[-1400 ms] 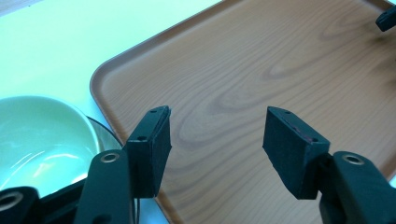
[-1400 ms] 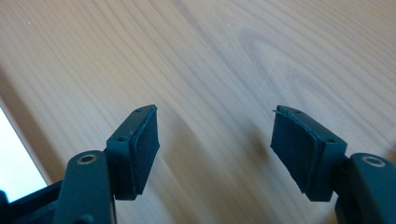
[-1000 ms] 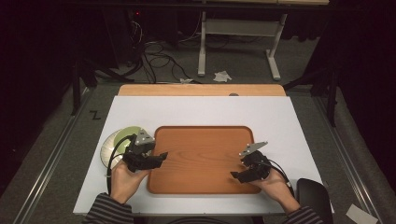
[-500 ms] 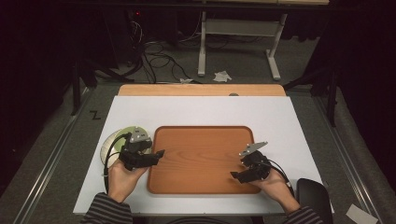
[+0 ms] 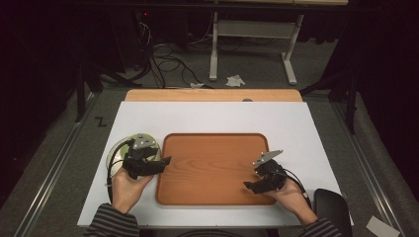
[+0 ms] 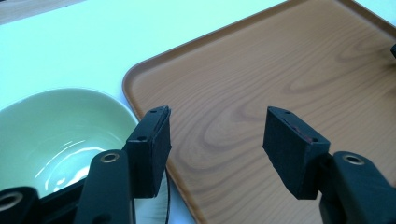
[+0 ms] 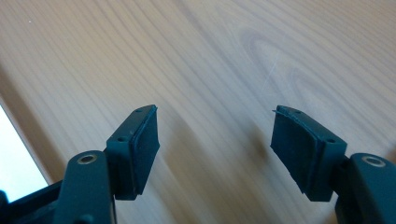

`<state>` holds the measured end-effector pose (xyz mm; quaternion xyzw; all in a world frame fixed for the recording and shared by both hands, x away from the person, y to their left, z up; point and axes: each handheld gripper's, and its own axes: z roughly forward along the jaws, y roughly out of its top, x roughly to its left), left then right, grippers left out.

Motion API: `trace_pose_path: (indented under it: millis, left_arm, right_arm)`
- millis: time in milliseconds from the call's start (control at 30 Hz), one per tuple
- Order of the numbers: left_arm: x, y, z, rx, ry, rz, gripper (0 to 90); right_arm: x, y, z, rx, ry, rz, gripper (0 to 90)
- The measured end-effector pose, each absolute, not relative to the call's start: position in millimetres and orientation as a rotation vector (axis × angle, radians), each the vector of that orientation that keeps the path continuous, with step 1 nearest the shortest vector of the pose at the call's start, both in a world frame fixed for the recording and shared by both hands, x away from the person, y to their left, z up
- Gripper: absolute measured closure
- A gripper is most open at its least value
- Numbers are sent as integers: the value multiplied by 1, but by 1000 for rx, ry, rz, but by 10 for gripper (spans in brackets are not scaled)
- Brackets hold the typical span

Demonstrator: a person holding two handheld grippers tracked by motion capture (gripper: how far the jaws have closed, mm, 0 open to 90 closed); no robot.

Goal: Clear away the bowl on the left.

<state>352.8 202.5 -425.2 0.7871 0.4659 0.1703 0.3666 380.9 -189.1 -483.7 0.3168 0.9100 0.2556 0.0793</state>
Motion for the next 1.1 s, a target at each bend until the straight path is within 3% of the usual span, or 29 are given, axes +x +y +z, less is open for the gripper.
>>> trace_pose_path:
  millis: [1100]
  left_arm:
    - [356, 222, -422, 1958, 1256, 454, 417]
  right_arm:
    - [381, -189, -484, 947, 2721, 766, 338]
